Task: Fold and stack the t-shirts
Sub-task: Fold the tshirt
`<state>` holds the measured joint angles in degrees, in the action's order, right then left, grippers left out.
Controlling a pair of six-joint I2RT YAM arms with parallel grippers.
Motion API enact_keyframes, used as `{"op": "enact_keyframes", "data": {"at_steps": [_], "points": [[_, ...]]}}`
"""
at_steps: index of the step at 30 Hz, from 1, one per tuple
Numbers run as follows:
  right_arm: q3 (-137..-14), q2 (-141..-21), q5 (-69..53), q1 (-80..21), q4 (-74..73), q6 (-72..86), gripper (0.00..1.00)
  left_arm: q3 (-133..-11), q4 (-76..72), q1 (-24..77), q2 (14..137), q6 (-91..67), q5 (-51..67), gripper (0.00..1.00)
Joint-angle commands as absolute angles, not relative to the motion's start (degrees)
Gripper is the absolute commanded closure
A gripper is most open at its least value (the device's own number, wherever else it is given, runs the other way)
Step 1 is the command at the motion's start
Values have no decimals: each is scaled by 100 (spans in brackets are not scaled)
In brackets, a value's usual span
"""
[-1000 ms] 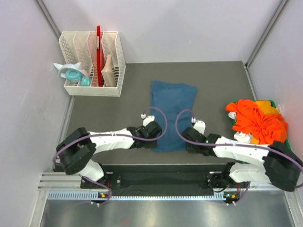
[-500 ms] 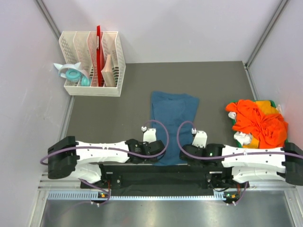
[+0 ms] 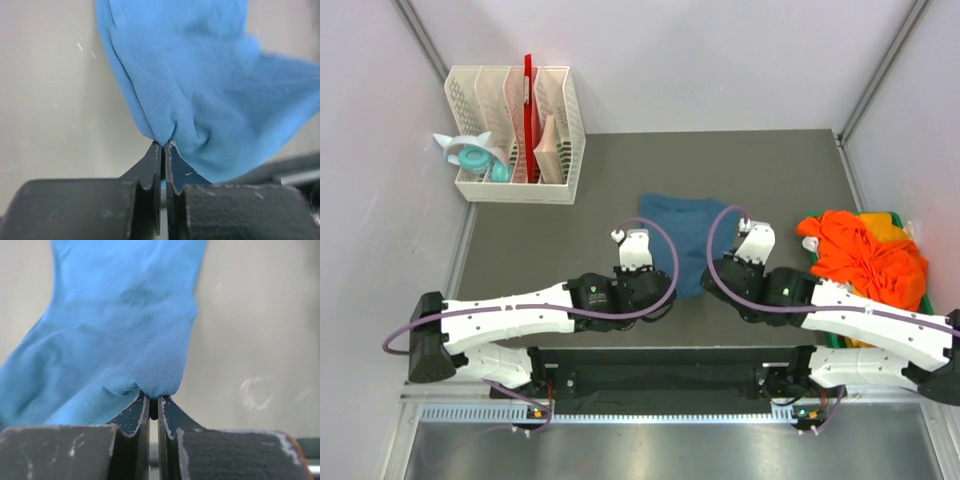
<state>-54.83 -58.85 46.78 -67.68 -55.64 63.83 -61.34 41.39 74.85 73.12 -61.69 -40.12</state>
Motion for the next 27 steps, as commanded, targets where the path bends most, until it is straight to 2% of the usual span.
{"op": "enact_keyframes", "data": {"at_steps": [1, 14, 27], "points": [[-5766, -6116, 4861, -5935, -4642, 5108, 100, -6504, 3904, 7111, 7391, -5407, -4799, 100], [-5932, -7610, 4043, -3912, -2550, 3490, 100, -7170, 2497, 5152, 8735, -3780, -3841, 100], [-7442, -9368, 3665, -2892, -2144, 2927, 100, -9034, 2373, 4211, 10906, -3234, -3156, 100]]}}
